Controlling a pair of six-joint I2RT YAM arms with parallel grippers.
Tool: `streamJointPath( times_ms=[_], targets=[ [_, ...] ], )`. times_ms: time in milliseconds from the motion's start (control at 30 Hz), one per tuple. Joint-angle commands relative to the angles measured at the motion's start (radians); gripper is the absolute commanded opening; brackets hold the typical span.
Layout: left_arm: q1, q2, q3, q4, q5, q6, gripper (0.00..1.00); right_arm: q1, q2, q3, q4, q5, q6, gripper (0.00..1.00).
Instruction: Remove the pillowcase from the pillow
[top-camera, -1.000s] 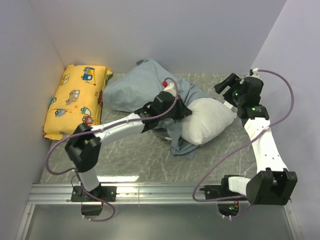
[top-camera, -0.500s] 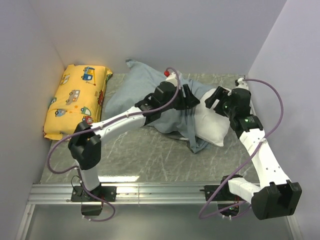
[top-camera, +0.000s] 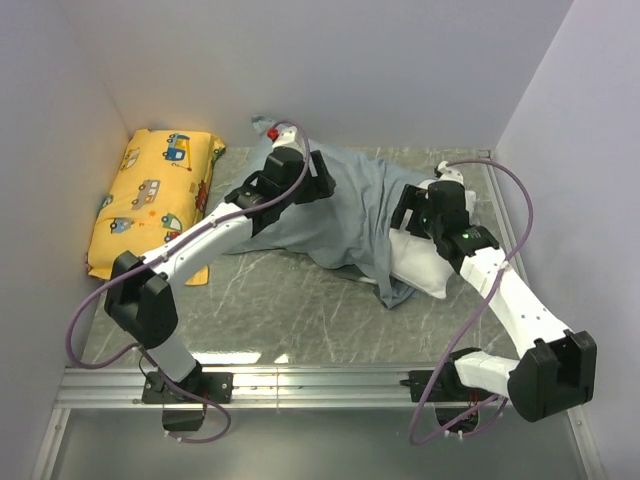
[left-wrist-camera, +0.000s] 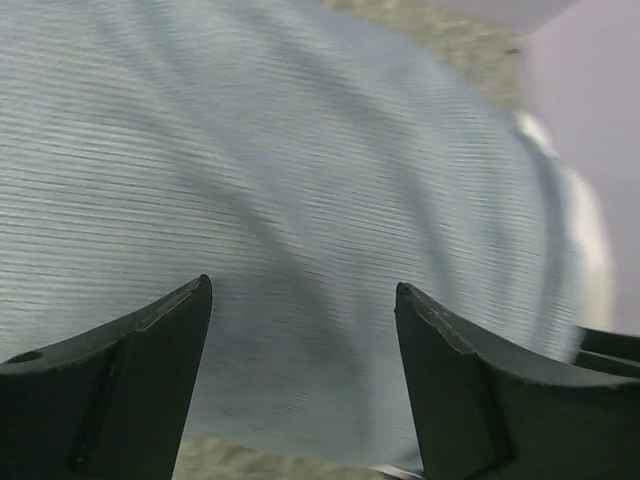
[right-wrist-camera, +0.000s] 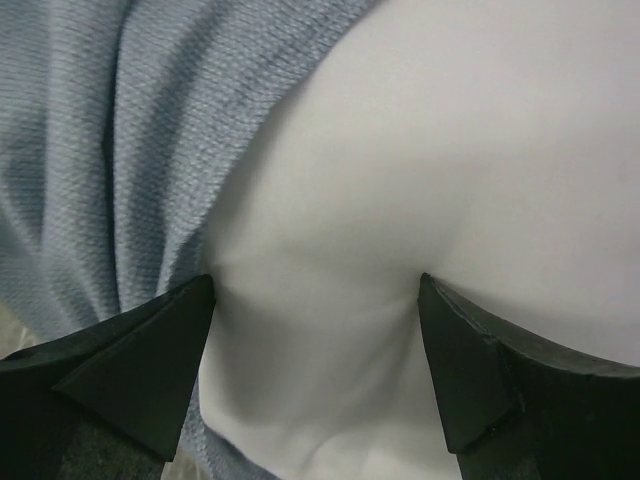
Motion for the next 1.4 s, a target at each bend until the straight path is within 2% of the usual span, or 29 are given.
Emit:
streamJointPath(
  times_ms=[0,233,300,333,433,667,867,1000,1067,1100,1133,1167,1200,1233,1367],
  targets=[
    [0.030,0.042,-0.030,-0.005,0.024,0.069,0.78,0.005,-0.005,-0.042,0.046,0.061,0.011,0.88],
    [0.043,0.093,-0.016,0.026,0.015,0.056,0.63,0.004,-0.005,-0.058,0.071,0.057,0.016,0.82],
    [0.049,0.099,-0.006,0.022,-0.001,0.053,0.52,0.004,-0.025,-0.067,0.069,0.058,0.016,0.83],
    [0.050,0.102,-0.001,0.017,-0.005,0.052,0.34,0.004,-0.034,-0.071,0.074,0.055,0.014,0.84],
    [0.067,0.118,0.030,-0.021,-0.031,0.043,0.00,0.004,-0.057,-0.088,0.091,0.064,0.017,0.88],
    [0.151,0.064,0.011,-0.049,-0.073,0.033,0.00,0.004,-0.046,-0.110,0.091,0.066,0.019,0.89],
    [0.164,0.043,-0.022,-0.037,-0.044,0.029,0.00,0.002,-0.050,-0.124,0.117,0.014,0.022,0.91],
    [0.164,0.041,-0.026,-0.027,-0.042,0.032,0.00,0.002,0.025,-0.124,0.135,-0.046,0.011,0.89],
    [0.176,0.044,-0.007,-0.041,-0.051,0.035,0.00,0.002,0.070,-0.119,0.160,-0.054,0.010,0.70],
    [0.185,0.049,0.016,-0.055,-0.047,0.033,0.00,-0.002,0.122,-0.098,0.154,-0.054,0.007,0.57],
    [0.198,0.052,0.027,-0.060,-0.042,0.032,0.00,-0.010,0.145,-0.078,0.126,-0.057,0.008,0.26],
    [0.223,0.053,0.036,-0.060,-0.036,0.033,0.01,-0.016,0.160,-0.058,0.111,-0.063,0.007,0.12],
    [0.237,0.058,0.056,-0.058,-0.035,0.036,0.00,-0.019,0.164,-0.020,0.098,-0.061,0.008,0.04],
    [0.253,0.063,0.072,-0.072,-0.036,0.039,0.00,-0.022,0.155,0.001,0.079,-0.048,0.011,0.00],
    [0.372,0.087,0.137,-0.095,-0.028,0.047,0.00,-0.030,0.087,0.144,-0.003,0.036,0.008,0.00]
  ],
)
